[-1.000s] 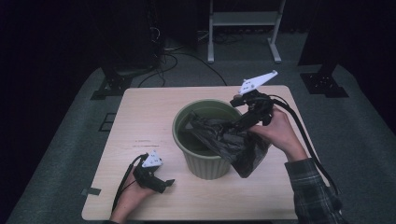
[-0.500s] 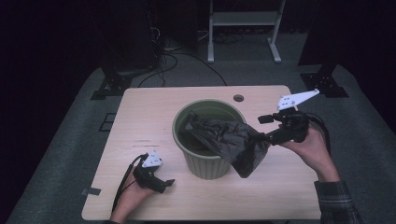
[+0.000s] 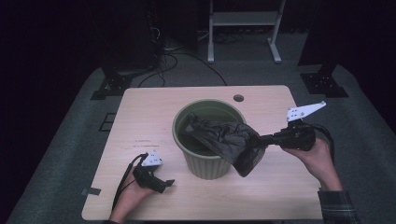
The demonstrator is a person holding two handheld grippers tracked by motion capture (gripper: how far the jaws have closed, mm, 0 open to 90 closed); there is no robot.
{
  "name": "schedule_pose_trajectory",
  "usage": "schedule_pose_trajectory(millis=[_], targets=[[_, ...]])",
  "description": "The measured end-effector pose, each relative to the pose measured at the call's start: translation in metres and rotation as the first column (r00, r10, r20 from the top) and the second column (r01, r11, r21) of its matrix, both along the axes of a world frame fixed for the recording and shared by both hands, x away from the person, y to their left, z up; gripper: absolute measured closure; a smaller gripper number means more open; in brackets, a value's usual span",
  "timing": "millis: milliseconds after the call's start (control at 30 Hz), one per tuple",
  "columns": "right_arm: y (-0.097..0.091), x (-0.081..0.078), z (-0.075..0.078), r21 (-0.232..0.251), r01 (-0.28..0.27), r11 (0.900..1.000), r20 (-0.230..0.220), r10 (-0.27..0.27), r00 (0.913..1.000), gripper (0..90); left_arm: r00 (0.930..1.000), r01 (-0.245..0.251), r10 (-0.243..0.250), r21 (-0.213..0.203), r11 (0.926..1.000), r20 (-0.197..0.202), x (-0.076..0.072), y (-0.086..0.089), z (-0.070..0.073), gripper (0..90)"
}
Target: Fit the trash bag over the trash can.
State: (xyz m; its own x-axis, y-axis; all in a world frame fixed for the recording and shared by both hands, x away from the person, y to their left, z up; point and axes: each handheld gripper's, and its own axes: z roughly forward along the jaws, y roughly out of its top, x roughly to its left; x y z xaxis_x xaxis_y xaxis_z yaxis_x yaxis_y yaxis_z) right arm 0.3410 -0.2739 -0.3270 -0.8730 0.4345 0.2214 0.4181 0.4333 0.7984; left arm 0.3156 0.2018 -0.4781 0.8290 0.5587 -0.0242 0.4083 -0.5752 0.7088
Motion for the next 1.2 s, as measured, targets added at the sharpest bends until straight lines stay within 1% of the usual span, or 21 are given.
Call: schedule_pose_trajectory(millis=[67, 100, 167, 233, 400, 467, 533, 567, 600, 700, 833, 867, 1067, 1167, 1200], targets=[[0.000, 0.001, 0.002, 0.005, 0.009, 1.0000, 0.006, -0.009, 0.9999, 89.8, 1.0000, 0.006, -0.006, -0.029, 0.9996, 0.000, -0.001, 0.001, 0.004, 0.0], [-0.001, 0.001, 0.004, 0.010, 0.010, 0.9999, 0.012, -0.010, 0.9999, 89.8, 0.9999, 0.012, -0.012, -0.038, 0.9992, -0.005, -0.001, 0.002, 0.007, 0.0], [-0.001, 0.001, 0.009, 0.021, 0.004, 0.9998, 0.023, -0.005, 0.9997, 89.7, 0.9997, 0.023, -0.023, -0.040, 0.9989, 0.003, -0.002, 0.003, 0.013, 0.0], [0.000, 0.002, 0.014, 0.026, 0.005, 0.9997, 0.030, -0.006, 0.9995, 89.7, 0.9996, 0.027, -0.027, -0.062, 0.9977, 0.009, -0.002, 0.006, 0.019, 0.0], [0.001, 0.004, 0.025, 0.032, -0.001, 0.9995, 0.050, -0.001, 0.9987, 89.7, 0.9984, 0.056, -0.056, -0.113, 0.9920, 0.008, -0.002, 0.010, 0.032, 0.0], [0.002, 0.005, 0.029, 0.031, 0.003, 0.9995, 0.056, -0.004, 0.9984, 89.8, 0.9980, 0.062, -0.060, -0.115, 0.9915, 0.019, -0.003, 0.010, 0.039, 0.0], [0.003, 0.007, 0.032, 0.029, 0.002, 0.9996, 0.061, -0.004, 0.9981, 89.7, 0.9974, 0.071, -0.068, -0.130, 0.9890, 0.021, -0.002, 0.010, 0.047, 0.0], [0.003, 0.008, 0.034, 0.030, 0.002, 0.9996, 0.064, -0.004, 0.9979, 89.8, 0.9970, 0.075, -0.073, -0.126, 0.9892, 0.028, -0.003, 0.010, 0.052, 0.0], [0.003, 0.009, 0.036, 0.031, 0.003, 0.9995, 0.068, -0.005, 0.9977, 89.8, 0.9967, 0.079, -0.075, -0.131, 0.9883, 0.031, -0.003, 0.009, 0.057, 0.0], [0.004, 0.012, 0.042, 0.031, 0.007, 0.9995, 0.077, -0.009, 0.9970, 89.8, 0.9949, 0.094, -0.087, -0.161, 0.9825, 0.051, -0.004, 0.009, 0.074, 0.0], [0.008, 0.017, 0.050, 0.030, 0.011, 0.9995, 0.088, -0.014, 0.9961, 89.8, 0.9921, 0.110, -0.098, -0.178, 0.9779, 0.079, -0.005, 0.010, 0.094, 0.0], [0.009, 0.018, 0.051, 0.029, 0.012, 0.9995, 0.090, -0.015, 0.9958, 89.8, 0.9910, 0.116, -0.101, -0.188, 0.9753, 0.087, -0.005, 0.010, 0.099, 0.0], [0.019, 0.027, 0.059, 0.033, 0.006, 0.9994, 0.098, -0.009, 0.9952, 89.8, 0.9838, 0.149, -0.124, -0.208, 0.9667, 0.130, -0.003, 0.008, 0.126, 0.0], [0.026, 0.032, 0.063, 0.030, -0.001, 0.9996, 0.107, -0.002, 0.9943, 89.8, 0.9793, 0.166, -0.136, -0.204, 0.9648, 0.150, -0.002, 0.004, 0.139, 0.0], [0.029, 0.034, 0.064, 0.030, -0.004, 0.9995, 0.107, 0.001, 0.9943, 89.8, 0.9772, 0.171, -0.141, -0.197, 0.9654, 0.159, -0.001, 0.003, 0.144, 0.0]])
